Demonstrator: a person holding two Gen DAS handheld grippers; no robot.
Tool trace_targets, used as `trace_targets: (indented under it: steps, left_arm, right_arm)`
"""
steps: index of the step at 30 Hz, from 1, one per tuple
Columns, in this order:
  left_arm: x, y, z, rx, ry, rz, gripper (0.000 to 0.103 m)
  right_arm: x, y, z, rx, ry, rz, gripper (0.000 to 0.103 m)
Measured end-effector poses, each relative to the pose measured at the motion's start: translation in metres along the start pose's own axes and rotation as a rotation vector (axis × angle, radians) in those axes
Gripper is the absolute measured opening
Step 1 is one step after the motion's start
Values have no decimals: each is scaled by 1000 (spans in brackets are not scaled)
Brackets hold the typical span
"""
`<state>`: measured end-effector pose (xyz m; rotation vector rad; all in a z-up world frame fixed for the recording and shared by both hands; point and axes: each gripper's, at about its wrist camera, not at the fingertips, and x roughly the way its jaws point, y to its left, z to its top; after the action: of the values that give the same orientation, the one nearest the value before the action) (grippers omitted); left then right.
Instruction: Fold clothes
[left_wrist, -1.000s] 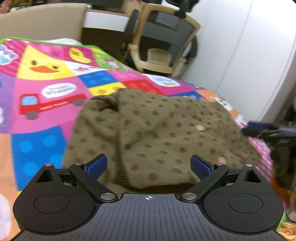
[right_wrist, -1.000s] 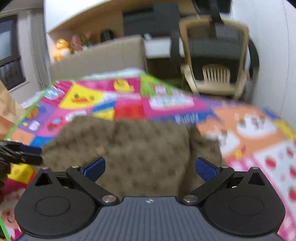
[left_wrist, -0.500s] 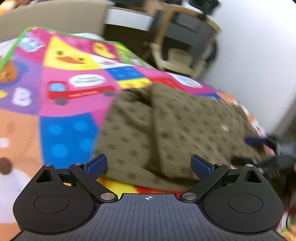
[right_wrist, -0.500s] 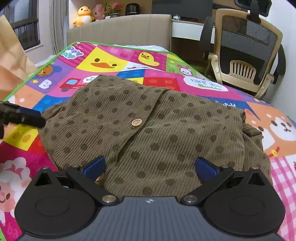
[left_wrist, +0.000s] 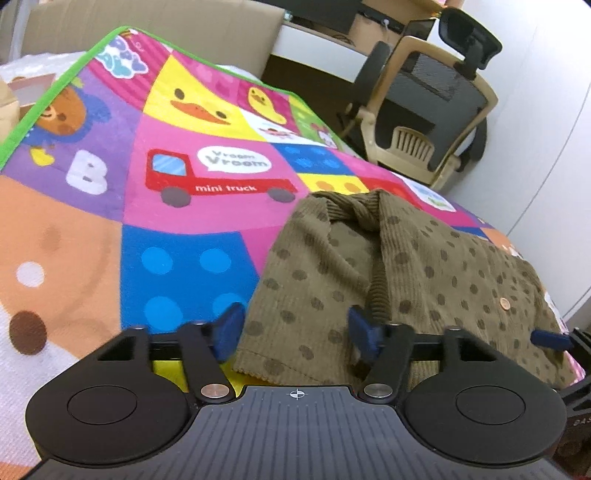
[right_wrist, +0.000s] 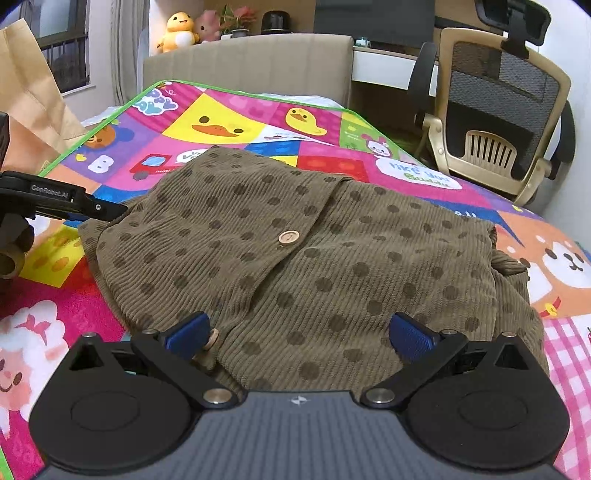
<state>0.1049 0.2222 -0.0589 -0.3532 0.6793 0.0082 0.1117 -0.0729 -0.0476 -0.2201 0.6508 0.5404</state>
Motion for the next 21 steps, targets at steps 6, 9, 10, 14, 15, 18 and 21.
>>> trace_targets:
  steps: [6, 9, 10, 14, 15, 18, 21]
  left_arm:
    - [-5, 1, 2, -14, 4, -53, 8]
    - [-10, 1, 7, -61, 7, -127, 8]
    - [-13, 3, 10, -92, 6, -167, 8]
    - [-18, 5, 21, -171, 4, -283, 8]
    - [-18, 5, 23, -193, 12, -308, 8]
    - [-10, 8, 26, -268, 49, -373, 8]
    - [-6, 7, 27, -300, 66, -396, 8]
  right_arm:
    - [-26, 19, 8, -96, -97, -27, 103]
    - [-36, 52, 20, -235, -163, -37, 103]
    - [-36, 65, 24, -270, -165, -16, 103]
    - [-19, 122, 34, -381, -154, 104, 102]
    - [-12, 137, 36, -418, -162, 111, 100]
    - [20, 168, 42, -500, -144, 77, 86]
    - [55, 179, 53, -486, -89, 33, 73]
